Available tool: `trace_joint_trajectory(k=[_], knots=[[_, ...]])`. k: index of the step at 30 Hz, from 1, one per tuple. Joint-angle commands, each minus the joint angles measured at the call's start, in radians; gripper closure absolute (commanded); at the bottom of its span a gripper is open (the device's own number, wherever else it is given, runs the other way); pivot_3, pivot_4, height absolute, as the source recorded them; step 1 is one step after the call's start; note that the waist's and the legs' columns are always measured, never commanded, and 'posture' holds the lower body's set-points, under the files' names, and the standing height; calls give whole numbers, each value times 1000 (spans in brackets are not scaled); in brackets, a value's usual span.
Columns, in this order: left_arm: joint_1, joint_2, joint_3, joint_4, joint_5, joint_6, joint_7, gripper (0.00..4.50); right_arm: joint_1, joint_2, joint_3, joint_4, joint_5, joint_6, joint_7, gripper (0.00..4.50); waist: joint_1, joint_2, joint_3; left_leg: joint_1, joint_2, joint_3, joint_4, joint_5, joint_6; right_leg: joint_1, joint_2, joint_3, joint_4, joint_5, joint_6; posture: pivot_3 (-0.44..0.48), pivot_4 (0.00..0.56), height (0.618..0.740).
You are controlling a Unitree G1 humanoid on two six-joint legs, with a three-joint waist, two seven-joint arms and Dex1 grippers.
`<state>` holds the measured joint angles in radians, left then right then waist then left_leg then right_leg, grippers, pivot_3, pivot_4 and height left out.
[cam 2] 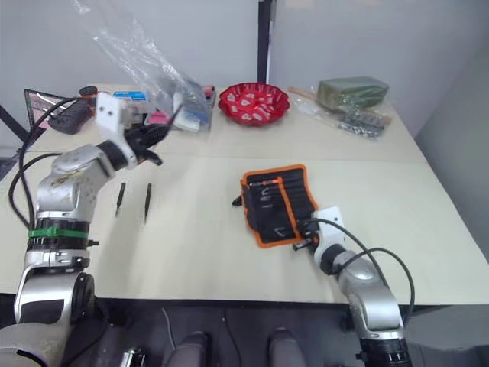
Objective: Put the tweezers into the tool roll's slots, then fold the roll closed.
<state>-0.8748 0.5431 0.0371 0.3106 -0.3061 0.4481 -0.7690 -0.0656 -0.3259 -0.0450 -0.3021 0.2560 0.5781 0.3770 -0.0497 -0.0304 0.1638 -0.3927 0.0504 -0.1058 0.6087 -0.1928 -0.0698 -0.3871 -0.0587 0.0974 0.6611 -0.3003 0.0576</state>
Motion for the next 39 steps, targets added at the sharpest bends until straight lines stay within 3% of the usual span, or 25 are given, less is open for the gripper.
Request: trace_joint_trajectory(k=[1, 7, 15, 24, 39], knots=[[-76, 0, -146, -66, 15, 4, -202, 4461, 15, 5, 10, -20, 1, 32, -16, 4500, 1, 0, 0, 0, 0, 0, 0, 0, 0, 0, 0, 0, 0, 0, 0, 0, 150, 735], [-195, -45, -361, 42, 144, -104, -399, 4461, -10, 19, 6, -30, -4, 24, -48, 4500, 0, 2, 1, -1, 0, 0, 0, 0, 0, 0, 0, 0, -1, 0, 1, 0, 150, 735], [-297, -184, -496, 258, 304, -211, -458, 4461, -28, 44, 12, -40, -15, 15, -85, 4500, -1, 3, 2, -6, -1, 0, 2, 0, 0, -2, 0, 0, -3, -2, 3, 0, 150, 735], [-221, -235, -533, 244, 407, -179, -415, 4461, -21, 57, 18, -24, -23, 9, -101, 4500, 0, 4, 3, -6, -1, 0, 2, 0, 1, -3, 0, 0, -3, -2, 3, 0, 150, 735], [-188, -298, -510, 283, 451, -158, -330, 4461, -22, 55, 7, -19, -27, 8, -96, 4500, 3, 4, 3, -6, -1, -1, 3, 0, 1, -3, 0, 0, -2, -2, 3, 0, 150, 735]])
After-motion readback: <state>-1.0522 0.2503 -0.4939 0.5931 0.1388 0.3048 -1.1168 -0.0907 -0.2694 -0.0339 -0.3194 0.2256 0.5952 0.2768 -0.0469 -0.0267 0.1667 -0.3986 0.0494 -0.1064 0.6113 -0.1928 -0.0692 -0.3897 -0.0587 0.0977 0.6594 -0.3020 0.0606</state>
